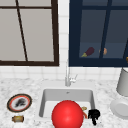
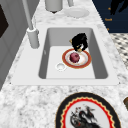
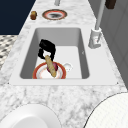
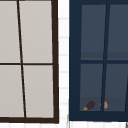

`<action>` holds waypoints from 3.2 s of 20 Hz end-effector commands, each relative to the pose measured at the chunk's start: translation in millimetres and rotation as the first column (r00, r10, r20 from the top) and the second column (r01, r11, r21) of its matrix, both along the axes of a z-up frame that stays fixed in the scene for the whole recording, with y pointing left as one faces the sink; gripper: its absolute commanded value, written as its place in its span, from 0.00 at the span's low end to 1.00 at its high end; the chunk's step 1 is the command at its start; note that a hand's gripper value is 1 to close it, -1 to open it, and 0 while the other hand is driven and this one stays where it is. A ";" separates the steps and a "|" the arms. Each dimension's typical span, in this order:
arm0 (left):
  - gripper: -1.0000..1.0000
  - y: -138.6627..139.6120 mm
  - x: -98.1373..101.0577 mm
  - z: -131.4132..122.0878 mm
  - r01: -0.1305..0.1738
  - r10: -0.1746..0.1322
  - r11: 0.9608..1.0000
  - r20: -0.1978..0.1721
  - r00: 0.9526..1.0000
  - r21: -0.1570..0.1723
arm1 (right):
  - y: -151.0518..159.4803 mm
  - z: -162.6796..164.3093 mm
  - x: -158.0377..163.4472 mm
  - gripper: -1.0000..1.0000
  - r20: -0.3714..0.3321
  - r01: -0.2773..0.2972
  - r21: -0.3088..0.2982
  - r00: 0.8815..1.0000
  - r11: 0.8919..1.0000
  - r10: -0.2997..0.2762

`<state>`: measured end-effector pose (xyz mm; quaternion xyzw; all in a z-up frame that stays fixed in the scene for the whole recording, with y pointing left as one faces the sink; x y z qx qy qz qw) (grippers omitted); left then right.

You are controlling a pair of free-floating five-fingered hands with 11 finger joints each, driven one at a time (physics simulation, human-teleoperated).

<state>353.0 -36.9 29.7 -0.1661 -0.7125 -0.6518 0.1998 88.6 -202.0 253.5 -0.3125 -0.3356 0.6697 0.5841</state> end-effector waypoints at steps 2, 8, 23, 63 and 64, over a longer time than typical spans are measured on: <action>1.00 4.2 30.2 -20.3 0.061 -0.061 0.998 0.001 0.998 0.003 | 0.0 0.0 0.0 0.50 0.000 0.000 0.000 1.000 1.000 0.000; 1.00 8.5 59.7 -51.9 0.082 -0.082 0.996 0.000 0.997 0.023 | 0.0 0.0 0.0 0.50 0.000 0.000 0.000 1.000 1.000 0.000; 1.00 15.9 72.8 -50.7 -0.026 0.025 0.999 0.017 1.000 0.032 | 0.0 0.0 0.0 0.50 0.000 0.000 0.000 1.000 1.000 0.000; 0.00 -42.7 -16.8 -34.6 -0.042 0.045 0.998 0.088 0.995 -0.037 | 0.0 0.0 0.0 0.50 0.000 0.000 0.000 1.000 1.000 0.000; 0.00 -40.3 -14.6 -39.5 -0.041 0.045 0.998 0.091 0.995 -0.047 | 0.0 0.0 0.0 0.50 0.000 0.000 0.000 1.000 1.000 0.000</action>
